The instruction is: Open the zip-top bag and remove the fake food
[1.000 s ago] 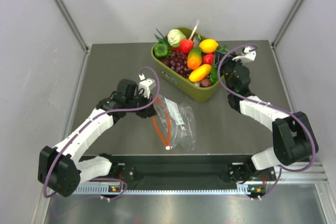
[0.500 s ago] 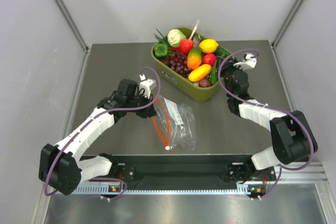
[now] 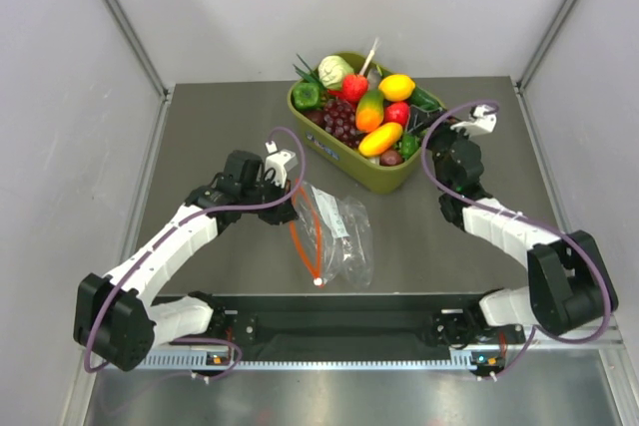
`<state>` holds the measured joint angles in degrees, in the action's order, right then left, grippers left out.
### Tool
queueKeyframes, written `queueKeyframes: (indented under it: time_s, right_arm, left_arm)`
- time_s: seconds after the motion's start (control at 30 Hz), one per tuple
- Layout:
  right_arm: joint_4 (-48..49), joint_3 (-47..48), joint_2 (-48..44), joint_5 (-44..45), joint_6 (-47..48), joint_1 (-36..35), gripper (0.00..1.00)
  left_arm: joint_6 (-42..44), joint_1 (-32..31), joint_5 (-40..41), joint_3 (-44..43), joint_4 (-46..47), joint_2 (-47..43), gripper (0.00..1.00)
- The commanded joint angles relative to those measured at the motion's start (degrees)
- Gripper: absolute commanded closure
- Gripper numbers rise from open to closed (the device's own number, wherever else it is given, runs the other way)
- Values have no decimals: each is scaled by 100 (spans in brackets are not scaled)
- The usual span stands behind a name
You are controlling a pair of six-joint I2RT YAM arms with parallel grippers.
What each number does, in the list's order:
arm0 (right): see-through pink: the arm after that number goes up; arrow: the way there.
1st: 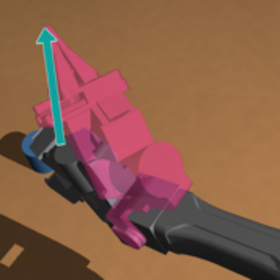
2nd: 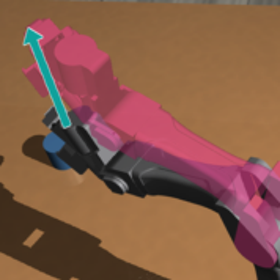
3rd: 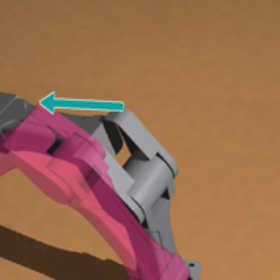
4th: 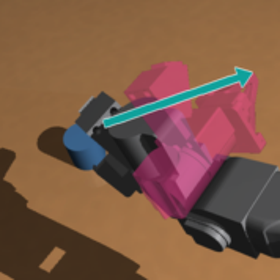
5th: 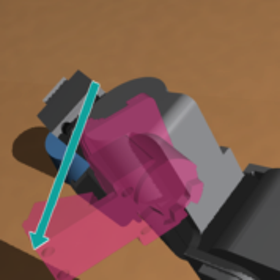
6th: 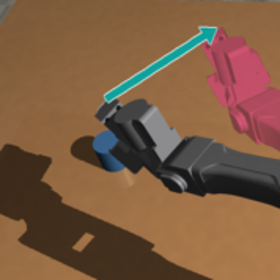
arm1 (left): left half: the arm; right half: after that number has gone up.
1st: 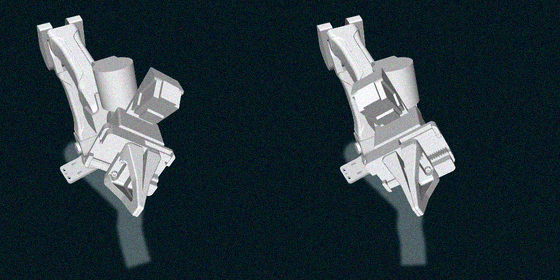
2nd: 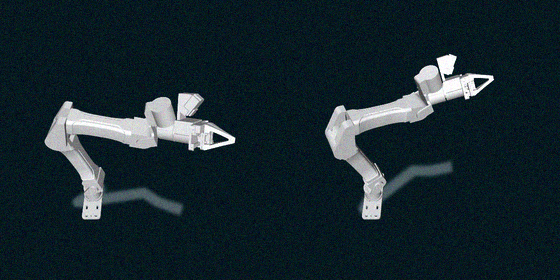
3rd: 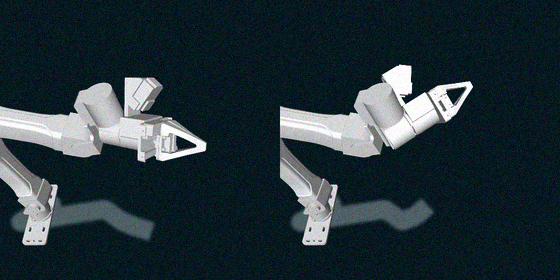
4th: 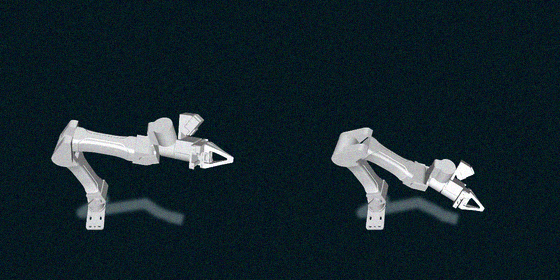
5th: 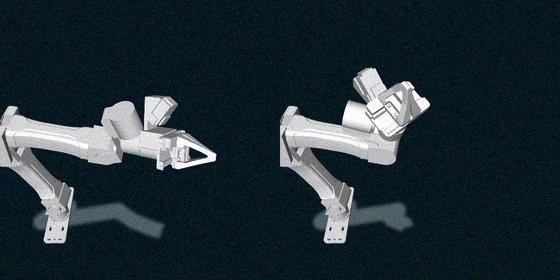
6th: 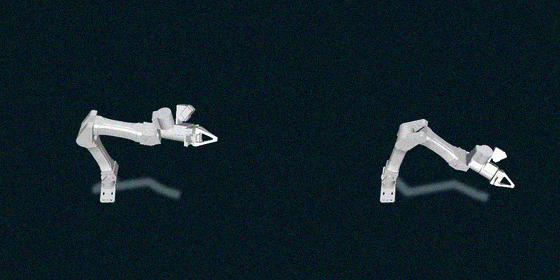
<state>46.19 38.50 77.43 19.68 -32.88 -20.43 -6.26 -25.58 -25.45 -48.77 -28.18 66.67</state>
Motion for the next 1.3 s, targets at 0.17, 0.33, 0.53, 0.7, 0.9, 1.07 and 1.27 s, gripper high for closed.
queueKeyframes:
  time_s: [0.17,0.33,0.53,0.7,0.9,1.07,1.27]
  right_arm:
    - [-372,-343,-1552,-17,572,74,23]
    - [-1662,-370,-2485,-236,985,65,22]
    - [-3569,-185,-3558,-404,1460,65,21]
    - [-4601,-97,-4288,-404,1653,65,20]
    - [-5698,8,-4772,-237,1733,65,18]
    - [-6192,52,-4948,-35,1820,65,16]
    - [-6368,52,-5036,27,1943,65,13]
  left_arm:
    - [55,27,286,-150,24,-14,100]
    - [-59,45,1092,-176,-55,-32,100]
    - [-243,97,1569,-282,-143,-41,85]
    - [-349,106,1850,-343,-170,-67,55]
    - [-613,106,2255,-623,-626,-93,41]
    - [-894,106,3299,-1063,-1722,-190,24]
    - [-1140,106,3959,-1407,-1893,-901,22]
